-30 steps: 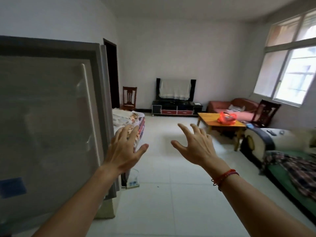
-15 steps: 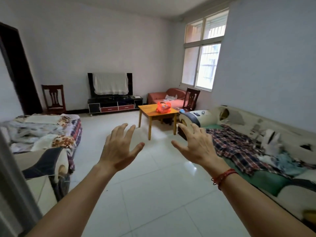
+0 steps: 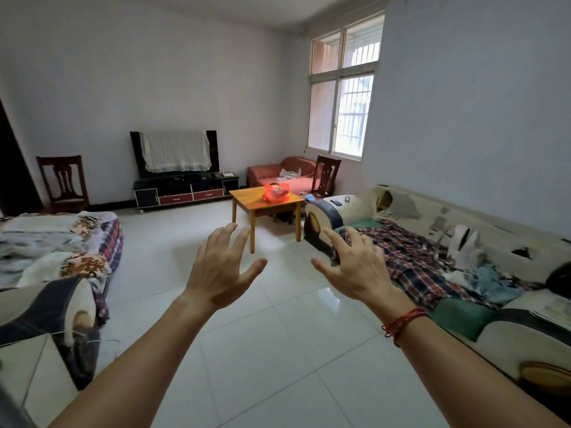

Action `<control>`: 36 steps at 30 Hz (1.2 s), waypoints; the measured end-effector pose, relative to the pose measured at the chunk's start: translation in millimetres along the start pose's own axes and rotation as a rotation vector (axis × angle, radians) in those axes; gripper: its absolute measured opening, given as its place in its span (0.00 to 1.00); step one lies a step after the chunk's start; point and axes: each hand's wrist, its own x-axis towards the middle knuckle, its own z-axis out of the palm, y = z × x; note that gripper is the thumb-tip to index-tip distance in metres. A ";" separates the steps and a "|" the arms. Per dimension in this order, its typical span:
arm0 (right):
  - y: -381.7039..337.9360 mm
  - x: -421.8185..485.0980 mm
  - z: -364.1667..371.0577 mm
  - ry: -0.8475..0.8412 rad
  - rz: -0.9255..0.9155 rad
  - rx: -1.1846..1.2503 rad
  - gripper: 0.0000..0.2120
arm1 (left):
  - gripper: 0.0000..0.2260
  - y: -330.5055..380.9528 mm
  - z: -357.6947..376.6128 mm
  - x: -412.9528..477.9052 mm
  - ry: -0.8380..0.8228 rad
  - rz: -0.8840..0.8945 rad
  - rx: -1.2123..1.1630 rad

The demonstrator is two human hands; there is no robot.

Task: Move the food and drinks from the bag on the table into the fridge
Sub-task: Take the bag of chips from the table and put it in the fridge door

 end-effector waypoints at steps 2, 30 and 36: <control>4.4 5.2 2.1 0.001 -0.001 0.011 0.34 | 0.34 2.0 4.0 4.4 0.001 -0.001 0.001; 55.2 143.5 107.7 -0.124 0.016 0.003 0.34 | 0.36 -29.4 140.7 123.5 -0.091 -0.002 -0.009; 52.4 235.2 159.2 -0.163 0.035 -0.017 0.35 | 0.35 -75.2 198.4 198.7 -0.092 0.013 -0.032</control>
